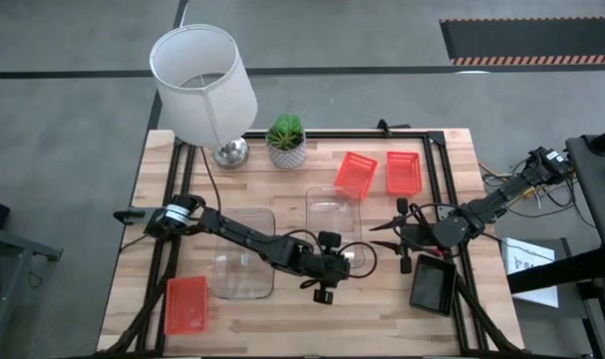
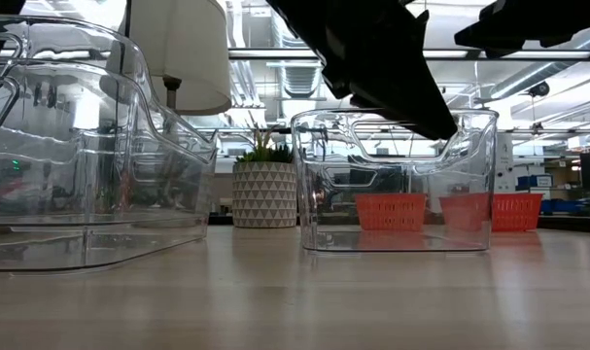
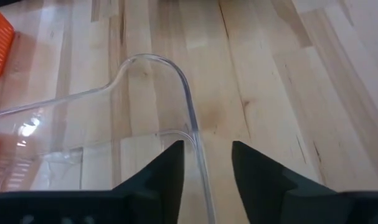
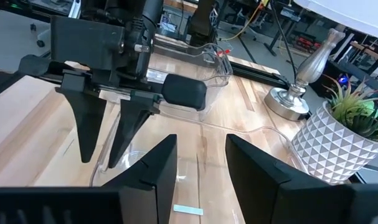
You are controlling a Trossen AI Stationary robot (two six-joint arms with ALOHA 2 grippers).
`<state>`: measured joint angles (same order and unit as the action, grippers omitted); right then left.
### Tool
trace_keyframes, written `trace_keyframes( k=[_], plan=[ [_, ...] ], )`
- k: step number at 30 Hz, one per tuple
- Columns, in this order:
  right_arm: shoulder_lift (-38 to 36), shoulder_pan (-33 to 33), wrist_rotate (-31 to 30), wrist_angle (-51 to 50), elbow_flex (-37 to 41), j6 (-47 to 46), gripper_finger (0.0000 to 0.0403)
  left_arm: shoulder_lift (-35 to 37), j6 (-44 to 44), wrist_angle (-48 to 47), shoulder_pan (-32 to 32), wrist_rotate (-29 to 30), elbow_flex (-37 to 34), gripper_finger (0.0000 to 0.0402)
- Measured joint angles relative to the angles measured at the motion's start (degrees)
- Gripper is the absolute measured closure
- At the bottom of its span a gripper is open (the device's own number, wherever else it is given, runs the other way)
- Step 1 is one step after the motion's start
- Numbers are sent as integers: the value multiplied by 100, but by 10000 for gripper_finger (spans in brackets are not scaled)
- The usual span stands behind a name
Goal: Stack baskets by color
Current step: Stack the right transparent bin on the left stacked transparent bins
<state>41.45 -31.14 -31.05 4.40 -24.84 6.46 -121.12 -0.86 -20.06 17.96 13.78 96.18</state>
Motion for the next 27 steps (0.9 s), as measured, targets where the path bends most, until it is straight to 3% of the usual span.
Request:
trace_keyframes(
  k=[9,20,27],
  plan=[
    [0,0,0,-108,0,-55,277,0,180,-2,0,-2,5,393],
    [0,0,-2,-162,2,-94,275,234,757,-76,149,325,80,401],
    [-13,0,-21,-233,4,-141,277,601,895,-600,347,862,142,401]
  ],
)
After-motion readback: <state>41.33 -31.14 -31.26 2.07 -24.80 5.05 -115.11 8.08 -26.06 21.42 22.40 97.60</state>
